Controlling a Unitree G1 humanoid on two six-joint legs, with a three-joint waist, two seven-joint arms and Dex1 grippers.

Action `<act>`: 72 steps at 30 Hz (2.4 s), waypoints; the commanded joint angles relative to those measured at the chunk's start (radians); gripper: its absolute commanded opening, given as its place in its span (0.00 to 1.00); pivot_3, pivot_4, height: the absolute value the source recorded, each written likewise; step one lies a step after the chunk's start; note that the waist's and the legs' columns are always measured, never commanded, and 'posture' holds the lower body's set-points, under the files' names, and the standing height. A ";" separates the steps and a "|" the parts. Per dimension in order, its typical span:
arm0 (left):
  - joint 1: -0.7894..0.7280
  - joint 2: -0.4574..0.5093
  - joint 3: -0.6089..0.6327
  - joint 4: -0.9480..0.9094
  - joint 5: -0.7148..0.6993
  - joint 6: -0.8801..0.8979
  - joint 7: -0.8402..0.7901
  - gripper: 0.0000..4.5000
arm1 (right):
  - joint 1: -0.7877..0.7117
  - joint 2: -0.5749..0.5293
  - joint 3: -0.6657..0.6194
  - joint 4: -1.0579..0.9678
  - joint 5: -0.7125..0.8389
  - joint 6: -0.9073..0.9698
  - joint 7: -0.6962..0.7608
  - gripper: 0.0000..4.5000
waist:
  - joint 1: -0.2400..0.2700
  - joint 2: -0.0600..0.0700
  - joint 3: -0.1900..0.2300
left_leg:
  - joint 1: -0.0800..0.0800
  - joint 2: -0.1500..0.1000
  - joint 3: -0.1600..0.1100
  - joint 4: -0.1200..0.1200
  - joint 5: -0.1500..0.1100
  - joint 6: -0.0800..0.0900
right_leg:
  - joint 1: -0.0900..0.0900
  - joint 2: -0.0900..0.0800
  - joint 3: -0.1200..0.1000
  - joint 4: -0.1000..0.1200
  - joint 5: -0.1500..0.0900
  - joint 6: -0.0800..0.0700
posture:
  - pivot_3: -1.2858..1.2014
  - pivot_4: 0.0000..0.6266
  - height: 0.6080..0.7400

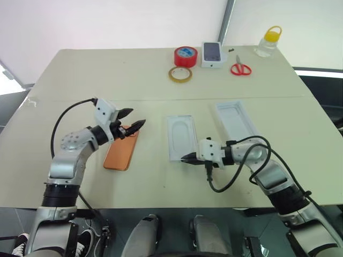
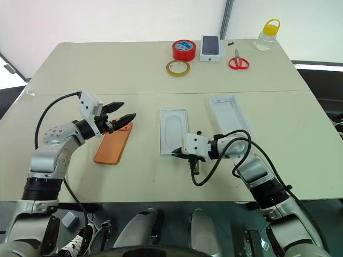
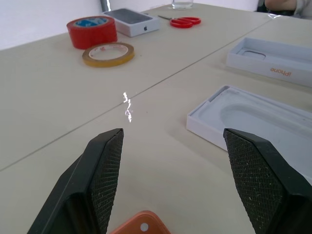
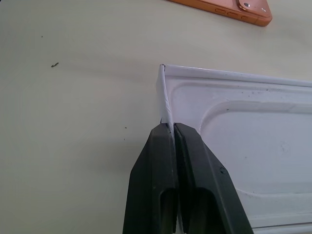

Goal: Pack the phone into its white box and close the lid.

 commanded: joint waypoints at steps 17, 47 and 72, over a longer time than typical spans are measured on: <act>-0.001 0.260 0.331 0.195 -0.408 0.744 -0.062 0.77 | -0.245 0.254 0.013 0.079 -0.033 0.038 -0.233 0.17 | -0.001 0.000 0.000 | 0.000 0.000 -0.001 0.000 0.001 -0.001 | -0.005 0.000 0.000 0.001 0.000 0.000 | 0.52 0.24 1.00; 0.075 0.129 0.021 0.147 -0.288 0.820 -0.100 0.77 | -0.351 0.538 0.291 0.431 -0.367 0.168 -0.391 0.01 | 0.002 0.011 -0.015 | 0.009 -0.002 0.000 -0.005 0.000 -0.001 | 0.002 -0.001 0.001 0.001 0.000 0.000 | 0.52 0.24 1.00; 0.014 0.059 0.198 0.224 -0.331 0.870 -0.022 0.47 | -0.344 0.500 0.267 0.445 -0.378 0.109 -0.400 0.00 | -0.004 0.010 -0.017 | 0.015 -0.001 -0.001 -0.012 0.000 -0.001 | 0.005 -0.001 0.001 -0.002 0.000 0.000 | 0.52 0.24 1.00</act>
